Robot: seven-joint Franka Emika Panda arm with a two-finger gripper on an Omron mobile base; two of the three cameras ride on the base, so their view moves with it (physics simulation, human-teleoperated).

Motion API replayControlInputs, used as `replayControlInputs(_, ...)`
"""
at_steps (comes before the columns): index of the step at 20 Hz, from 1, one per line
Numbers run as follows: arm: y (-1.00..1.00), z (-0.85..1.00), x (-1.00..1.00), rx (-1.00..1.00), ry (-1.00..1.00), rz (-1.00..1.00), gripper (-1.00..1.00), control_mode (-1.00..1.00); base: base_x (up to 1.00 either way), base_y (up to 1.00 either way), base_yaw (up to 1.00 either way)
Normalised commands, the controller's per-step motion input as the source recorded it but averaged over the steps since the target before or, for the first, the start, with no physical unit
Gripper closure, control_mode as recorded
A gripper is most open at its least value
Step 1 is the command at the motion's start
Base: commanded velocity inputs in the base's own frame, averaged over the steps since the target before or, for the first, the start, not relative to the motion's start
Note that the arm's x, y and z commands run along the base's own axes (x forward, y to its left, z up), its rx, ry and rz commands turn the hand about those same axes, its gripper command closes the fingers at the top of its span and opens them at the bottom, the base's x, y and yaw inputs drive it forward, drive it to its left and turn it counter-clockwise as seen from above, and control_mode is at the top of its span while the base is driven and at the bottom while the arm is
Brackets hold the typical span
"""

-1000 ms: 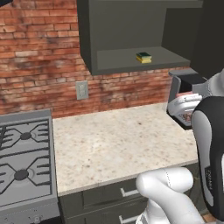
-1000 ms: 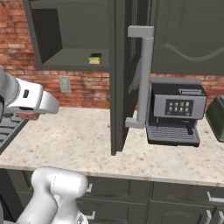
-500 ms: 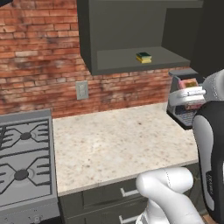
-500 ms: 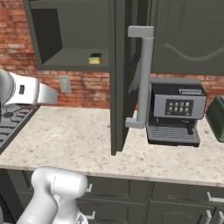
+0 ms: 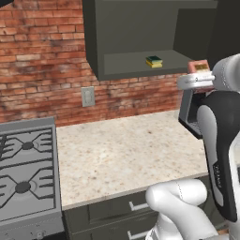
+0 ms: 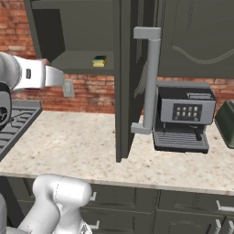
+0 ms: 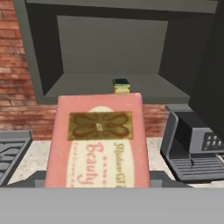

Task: Pick up the sponge and bar soap from the sink, and place them back in the cabinet, and close the cabinet door.

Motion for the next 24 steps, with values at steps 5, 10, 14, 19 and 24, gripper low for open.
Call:
replayControlInputs(5,0.00,0.05,0.12,0.00,-0.22,0.02,1.00,-1.00,0.00,0.00,0.00)
replayControlInputs(10,0.00,-0.07,0.09,0.00,-0.22,0.09,1.00,-1.00,0.00,0.00,0.00)
replayControlInputs(14,0.00,0.04,0.20,0.00,-0.09,0.06,1.00,-1.00,0.00,0.00,0.00)
replayControlInputs(19,0.02,0.29,0.19,0.01,0.08,0.00,1.00,-1.00,0.00,0.00,0.00)
replayControlInputs(24,0.05,0.17,0.24,0.00,0.17,0.00,1.00,-1.00,0.00,0.00,0.00)
